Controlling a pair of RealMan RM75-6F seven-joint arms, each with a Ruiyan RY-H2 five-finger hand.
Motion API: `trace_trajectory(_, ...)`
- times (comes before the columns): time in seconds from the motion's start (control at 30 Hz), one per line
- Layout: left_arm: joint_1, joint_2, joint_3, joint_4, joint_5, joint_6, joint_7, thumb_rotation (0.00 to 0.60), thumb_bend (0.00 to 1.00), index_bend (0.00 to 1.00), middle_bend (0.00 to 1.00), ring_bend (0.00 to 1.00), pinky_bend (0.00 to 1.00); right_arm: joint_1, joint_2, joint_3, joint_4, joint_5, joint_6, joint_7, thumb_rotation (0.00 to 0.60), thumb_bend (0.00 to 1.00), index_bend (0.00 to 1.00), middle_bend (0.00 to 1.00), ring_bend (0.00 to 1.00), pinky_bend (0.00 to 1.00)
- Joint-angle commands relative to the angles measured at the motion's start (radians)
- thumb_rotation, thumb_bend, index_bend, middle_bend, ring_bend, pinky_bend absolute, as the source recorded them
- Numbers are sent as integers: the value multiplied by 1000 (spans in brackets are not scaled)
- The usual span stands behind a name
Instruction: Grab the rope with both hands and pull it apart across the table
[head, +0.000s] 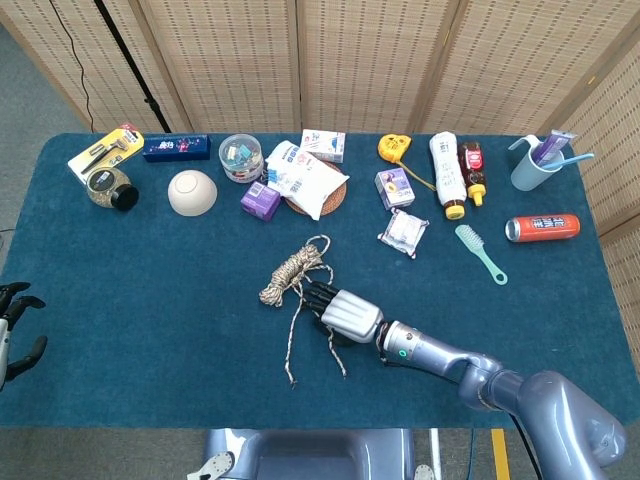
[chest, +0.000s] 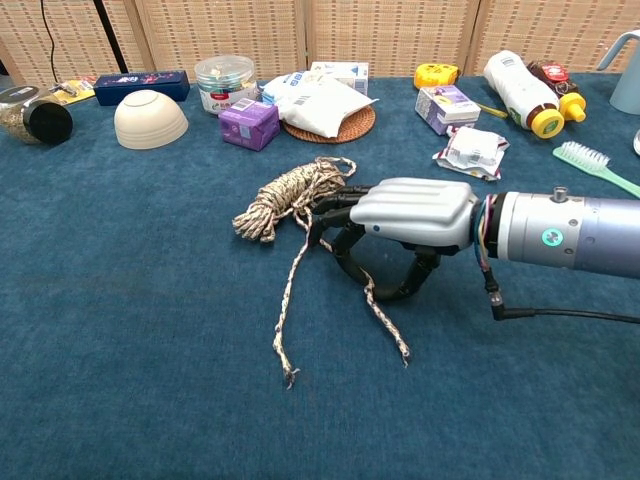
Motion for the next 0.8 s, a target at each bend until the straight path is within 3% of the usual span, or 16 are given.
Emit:
trace_trajectory(0.03, 0, 0, 0, 0, 0, 0, 0, 600, 276, 383, 233, 169, 3, 0, 0, 0, 1, 0, 0, 0, 600, 361, 570, 198, 16, 0)
trace_trajectory(0.8, -4, -1, 3, -6, -2, -9, 7, 600, 276, 382, 232, 169, 3, -4, 4, 0, 4, 3, 5, 8, 600, 422, 597, 211, 31, 0)
